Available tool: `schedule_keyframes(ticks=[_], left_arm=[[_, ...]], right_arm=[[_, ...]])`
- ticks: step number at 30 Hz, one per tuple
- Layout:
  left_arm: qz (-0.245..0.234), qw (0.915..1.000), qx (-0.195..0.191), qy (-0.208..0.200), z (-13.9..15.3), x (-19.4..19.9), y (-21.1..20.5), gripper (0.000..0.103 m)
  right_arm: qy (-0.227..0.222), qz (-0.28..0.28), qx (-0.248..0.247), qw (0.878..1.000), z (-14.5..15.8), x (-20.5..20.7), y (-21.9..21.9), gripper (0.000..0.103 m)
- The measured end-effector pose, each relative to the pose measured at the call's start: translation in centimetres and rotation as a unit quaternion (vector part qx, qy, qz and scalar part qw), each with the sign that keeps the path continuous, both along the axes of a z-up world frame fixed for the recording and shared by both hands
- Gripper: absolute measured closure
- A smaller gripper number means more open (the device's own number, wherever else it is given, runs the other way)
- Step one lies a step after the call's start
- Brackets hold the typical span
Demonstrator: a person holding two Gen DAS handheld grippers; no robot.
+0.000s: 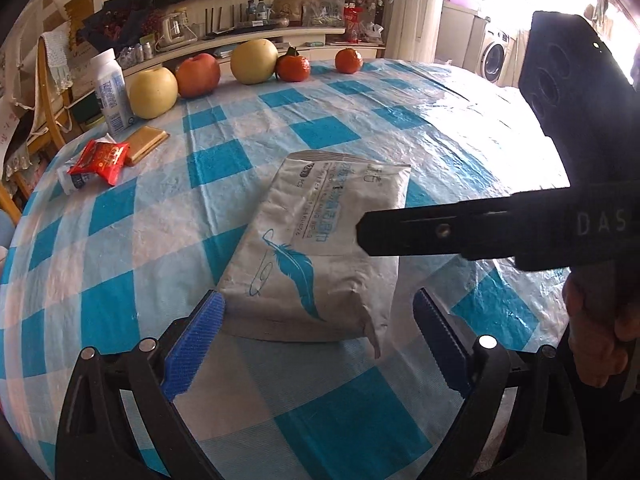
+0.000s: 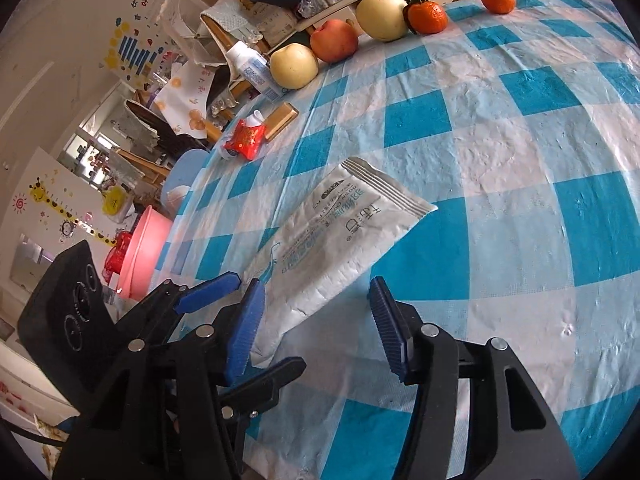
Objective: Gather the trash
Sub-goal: 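Lower the right tool onto the white flat packet to grasp it, then grasp the red snack wrapper with the left tool while the right tool holds the white packet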
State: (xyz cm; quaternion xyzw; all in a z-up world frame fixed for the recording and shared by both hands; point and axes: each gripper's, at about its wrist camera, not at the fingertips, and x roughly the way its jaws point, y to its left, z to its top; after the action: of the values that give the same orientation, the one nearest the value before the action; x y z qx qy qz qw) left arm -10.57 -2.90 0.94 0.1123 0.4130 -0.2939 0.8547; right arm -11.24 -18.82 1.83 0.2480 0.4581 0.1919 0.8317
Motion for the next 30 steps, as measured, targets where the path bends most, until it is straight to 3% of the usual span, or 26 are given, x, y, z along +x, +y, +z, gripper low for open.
schedule_keyframes(ticks=[3,7,12,18,25,28,30], left_arm=[[-0.026,0.9994,-0.022,0.009,0.2,-0.1,-0.9,0.01],[-0.069,0.9972,-0.028,0.008,0.4,-0.7,-2.1,0.009],[-0.053,0.9982,-0.021,-0.018,2.0,-0.3,0.2,0.009],[0.049,0.9972,-0.007,-0.056,4.0,3.1,6.5,0.009],[0.171,0.9833,-0.002,-0.061,4.9,9.2,10.4,0.009],[0.234,0.9699,-0.065,-0.018,4.9,12.4,11.7,0.009],[0.279,0.953,-0.117,0.013,4.5,14.5,12.5,0.009]], right_arm=[[-0.011,0.006,-0.021,1.0,0.2,1.1,0.4,0.042],[-0.035,0.007,-0.08,0.996,0.7,2.7,0.8,0.026],[-0.05,0.025,-0.123,0.991,0.6,4.4,1.8,0.016],[-0.049,0.043,-0.153,0.986,0.2,5.7,2.9,0.011],[-0.056,0.063,-0.194,0.977,0.1,6.7,4.2,0.011],[-0.062,0.074,-0.207,0.974,0.2,7.0,4.9,0.011],[-0.066,0.08,-0.214,0.971,0.2,7.1,5.3,0.011]])
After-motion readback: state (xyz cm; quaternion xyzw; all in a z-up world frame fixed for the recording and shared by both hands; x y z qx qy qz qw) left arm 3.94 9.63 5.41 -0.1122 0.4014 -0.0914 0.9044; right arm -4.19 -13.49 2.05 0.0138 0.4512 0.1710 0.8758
